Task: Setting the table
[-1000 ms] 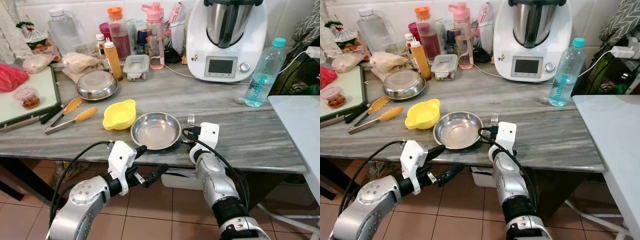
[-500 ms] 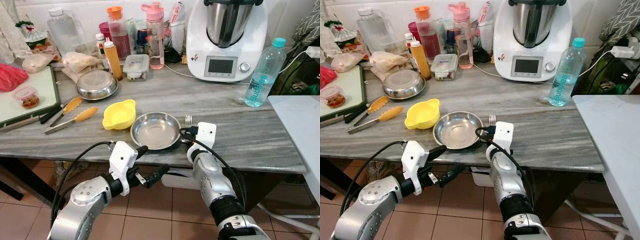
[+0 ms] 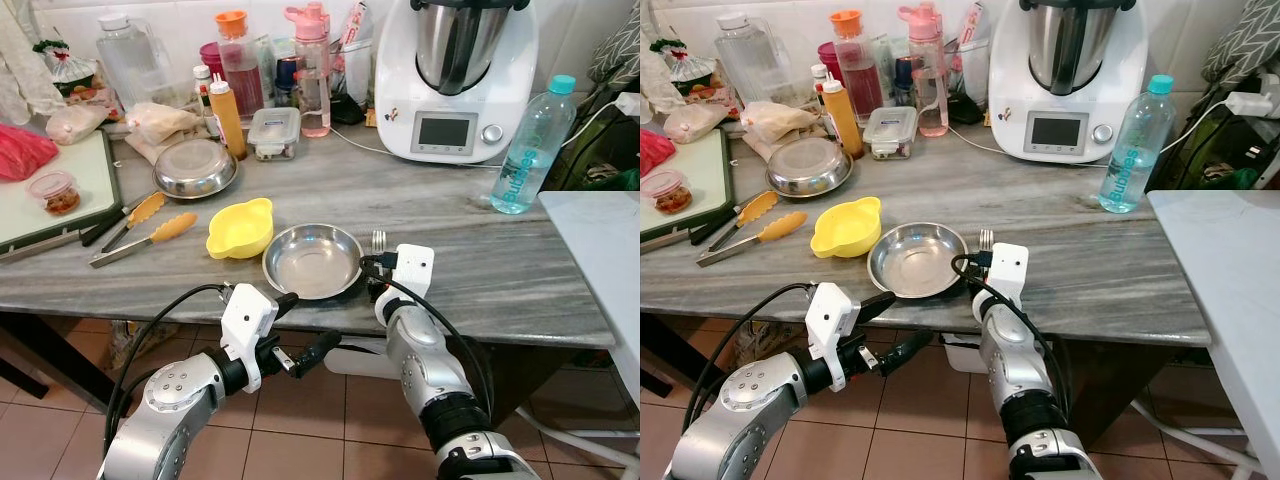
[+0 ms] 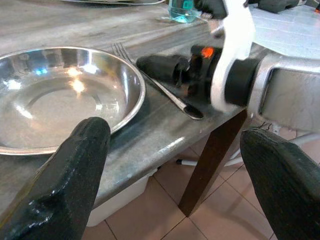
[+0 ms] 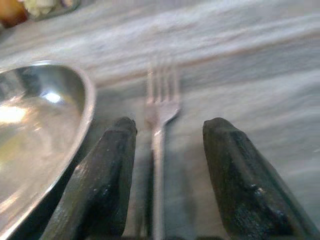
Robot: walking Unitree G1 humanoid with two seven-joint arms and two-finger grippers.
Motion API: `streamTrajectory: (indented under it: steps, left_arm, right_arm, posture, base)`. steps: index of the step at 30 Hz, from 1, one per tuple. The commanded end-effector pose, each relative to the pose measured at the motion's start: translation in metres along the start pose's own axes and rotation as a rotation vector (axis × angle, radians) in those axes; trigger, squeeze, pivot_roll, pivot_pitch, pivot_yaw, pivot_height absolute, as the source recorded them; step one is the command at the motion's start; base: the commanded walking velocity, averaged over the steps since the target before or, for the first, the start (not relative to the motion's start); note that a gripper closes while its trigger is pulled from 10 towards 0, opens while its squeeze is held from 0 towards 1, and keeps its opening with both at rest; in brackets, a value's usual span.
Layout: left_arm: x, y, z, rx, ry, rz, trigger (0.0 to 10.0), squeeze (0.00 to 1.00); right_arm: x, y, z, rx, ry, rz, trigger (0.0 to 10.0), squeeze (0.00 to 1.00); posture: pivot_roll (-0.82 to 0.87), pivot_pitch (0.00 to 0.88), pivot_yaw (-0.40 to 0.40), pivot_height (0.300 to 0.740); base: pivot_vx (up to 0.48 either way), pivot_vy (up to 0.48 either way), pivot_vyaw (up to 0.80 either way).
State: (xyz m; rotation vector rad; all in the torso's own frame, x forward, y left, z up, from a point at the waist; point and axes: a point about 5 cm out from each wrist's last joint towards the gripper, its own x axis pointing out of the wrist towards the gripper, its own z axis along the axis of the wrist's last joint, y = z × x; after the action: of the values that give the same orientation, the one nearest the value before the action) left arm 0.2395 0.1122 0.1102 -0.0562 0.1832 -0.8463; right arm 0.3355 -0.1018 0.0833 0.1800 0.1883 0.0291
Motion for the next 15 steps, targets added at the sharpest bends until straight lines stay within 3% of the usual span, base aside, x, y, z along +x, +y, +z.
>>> streamTrajectory:
  steps: [1,15]
  left_arm:
    - [-0.002,0.003,-0.001,0.008,0.007,0.014,10.0,0.00]
    - [-0.002,0.006,-0.003,0.008,0.012,0.011,10.0,0.00]
  right_arm:
    - [-0.001,0.004,0.012,-0.007,-0.060,0.027,10.0,1.00]
    - [-0.017,-0.012,0.046,-0.055,-0.217,0.014,10.0,1.00]
  posture:
    - [-0.01,0.026,0.054,0.740]
    - [-0.01,0.018,0.058,0.740]
  base:
    - [0.000,0.000,0.00]
    - [0.000,0.000,0.00]
